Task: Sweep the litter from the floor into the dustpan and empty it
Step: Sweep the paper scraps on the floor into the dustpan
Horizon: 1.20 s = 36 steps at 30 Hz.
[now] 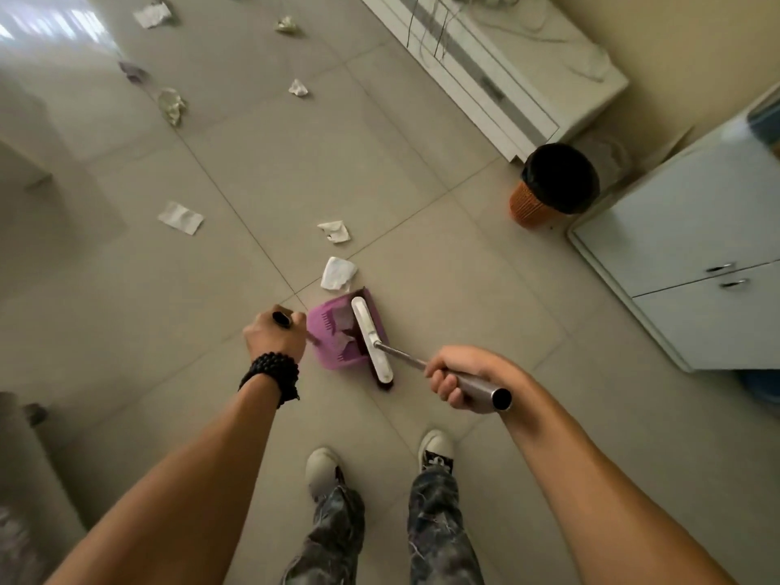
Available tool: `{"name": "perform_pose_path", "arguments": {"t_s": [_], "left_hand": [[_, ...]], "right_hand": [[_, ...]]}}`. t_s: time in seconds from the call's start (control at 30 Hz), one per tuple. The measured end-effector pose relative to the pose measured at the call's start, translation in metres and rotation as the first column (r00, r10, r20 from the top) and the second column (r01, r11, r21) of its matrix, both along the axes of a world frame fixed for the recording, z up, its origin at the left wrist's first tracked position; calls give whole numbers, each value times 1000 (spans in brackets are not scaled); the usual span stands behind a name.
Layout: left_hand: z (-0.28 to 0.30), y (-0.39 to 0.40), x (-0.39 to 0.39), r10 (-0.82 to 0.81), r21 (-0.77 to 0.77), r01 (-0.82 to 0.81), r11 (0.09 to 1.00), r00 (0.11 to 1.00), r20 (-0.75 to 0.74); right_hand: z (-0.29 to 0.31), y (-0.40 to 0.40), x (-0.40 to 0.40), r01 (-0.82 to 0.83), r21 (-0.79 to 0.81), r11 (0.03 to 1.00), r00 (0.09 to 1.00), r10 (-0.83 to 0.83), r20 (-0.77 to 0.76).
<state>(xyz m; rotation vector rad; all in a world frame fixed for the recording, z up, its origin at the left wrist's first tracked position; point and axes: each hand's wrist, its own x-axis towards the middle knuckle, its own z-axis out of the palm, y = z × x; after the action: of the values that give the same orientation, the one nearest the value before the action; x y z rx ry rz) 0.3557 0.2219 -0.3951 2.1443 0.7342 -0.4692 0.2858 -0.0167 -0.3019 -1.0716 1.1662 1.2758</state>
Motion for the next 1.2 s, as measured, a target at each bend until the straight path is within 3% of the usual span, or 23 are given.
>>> {"name": "perform_pose_path", "arguments": {"t_s": [0.13,0.4,0.63,0.93,1.2], "left_hand": [[11,26,-1,56,-22,-55,998,998,23],[55,81,39,130,32,-133,991,988,84],[65,95,75,106,162,-123,979,989,107],[31,101,152,105,199,-113,973,993,52],[0,89,208,57,105,-59,993,998,21]], "right_hand": [[23,-6,13,-5,-50,999,1000,5,10],[48,24,56,99,-249,964,959,-25,284],[31,30,107,211,-259,943,920,-103,377],[-23,48,190,190,-251,949,942,-105,318],[-38,122,223,253,-86,964,950,-231,212]]}}
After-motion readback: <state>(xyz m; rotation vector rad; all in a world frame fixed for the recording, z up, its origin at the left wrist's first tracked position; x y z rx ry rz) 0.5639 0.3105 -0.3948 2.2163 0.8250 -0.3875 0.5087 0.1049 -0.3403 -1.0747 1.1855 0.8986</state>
